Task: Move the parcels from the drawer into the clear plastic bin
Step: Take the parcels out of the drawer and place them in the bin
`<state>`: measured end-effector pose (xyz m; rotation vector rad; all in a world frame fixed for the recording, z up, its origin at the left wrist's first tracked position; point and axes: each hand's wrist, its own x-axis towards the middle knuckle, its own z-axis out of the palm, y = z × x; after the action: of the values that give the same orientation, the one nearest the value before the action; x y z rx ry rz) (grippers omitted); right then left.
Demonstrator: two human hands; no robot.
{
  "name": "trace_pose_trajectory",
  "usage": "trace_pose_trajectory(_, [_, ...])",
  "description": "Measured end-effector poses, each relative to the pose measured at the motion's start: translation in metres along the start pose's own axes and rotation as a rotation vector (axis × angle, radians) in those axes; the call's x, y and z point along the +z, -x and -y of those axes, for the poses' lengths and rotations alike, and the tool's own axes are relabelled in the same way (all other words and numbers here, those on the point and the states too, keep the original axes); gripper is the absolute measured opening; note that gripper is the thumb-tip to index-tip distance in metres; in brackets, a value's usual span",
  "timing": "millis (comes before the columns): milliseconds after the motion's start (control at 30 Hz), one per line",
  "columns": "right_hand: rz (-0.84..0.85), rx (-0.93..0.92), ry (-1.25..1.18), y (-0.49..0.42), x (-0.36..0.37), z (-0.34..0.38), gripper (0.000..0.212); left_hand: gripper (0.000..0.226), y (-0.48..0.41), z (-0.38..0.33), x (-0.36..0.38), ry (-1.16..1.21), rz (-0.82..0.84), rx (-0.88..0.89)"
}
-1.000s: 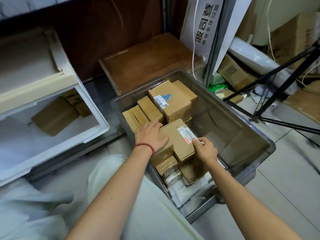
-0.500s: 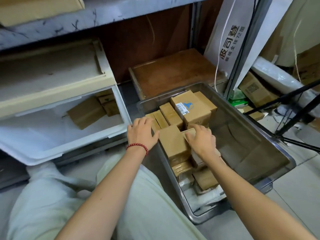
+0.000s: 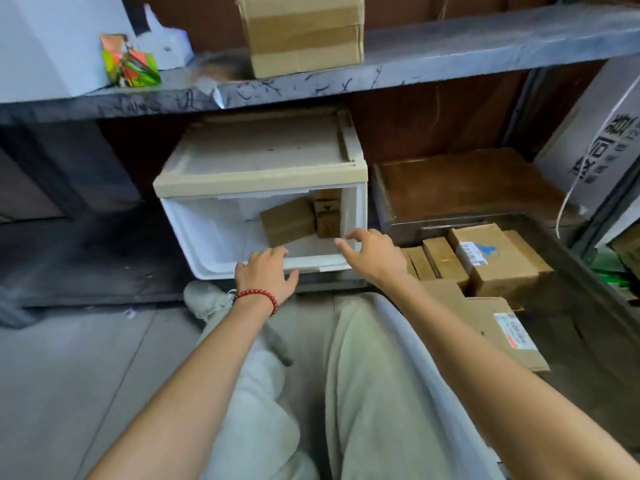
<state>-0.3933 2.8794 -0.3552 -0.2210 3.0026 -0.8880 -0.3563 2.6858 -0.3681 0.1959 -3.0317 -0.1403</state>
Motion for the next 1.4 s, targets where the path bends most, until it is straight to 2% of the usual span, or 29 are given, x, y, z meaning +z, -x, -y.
trace_pose_trajectory(167, [0.007, -0.056, 0.011, -0.011, 0.030, 0.028, 0.050, 0.048, 0.000, 0.032, 0.007, 0.028, 0.020, -0.084])
trace_pose_trajectory(333, [0.041, -0.014, 0.063, -0.021, 0.071, 0.018, 0.052, 0.049, -0.017, 0.034, 0.031, 0.095, 0.016, -0.090])
trace_pose_trajectory(467, [0.011, -0.081, 0.197, -0.057, 0.082, 0.012, 0.054, 0.051, -0.042, 0.035, 0.053, 0.047, 0.049, -0.052])
trace_pose_trajectory(600, [0.054, -0.061, 0.307, -0.096, 0.101, 0.009, 0.055, 0.052, -0.081, 0.039, 0.068, 0.053, 0.054, -0.065])
trace_pose_trajectory(800, [0.173, -0.063, 0.321, -0.156, 0.138, -0.009, 0.061, 0.053, -0.132, 0.065, 0.101, 0.002, 0.114, -0.112])
trace_pose_trajectory(933, [0.218, -0.039, 0.383, -0.192, 0.171, -0.024, 0.068, 0.055, -0.171, 0.082, 0.131, -0.079, 0.154, -0.048])
trace_pose_trajectory(1167, [0.183, -0.093, 0.272, -0.267, 0.222, -0.018, 0.067, 0.065, -0.249, 0.103, 0.176, 0.058, 0.179, -0.167])
trace_pose_trajectory(1400, [0.148, 0.017, 0.055, -0.325, 0.259, -0.032, 0.088, 0.081, -0.287, 0.112, 0.212, 0.127, 0.140, -0.201])
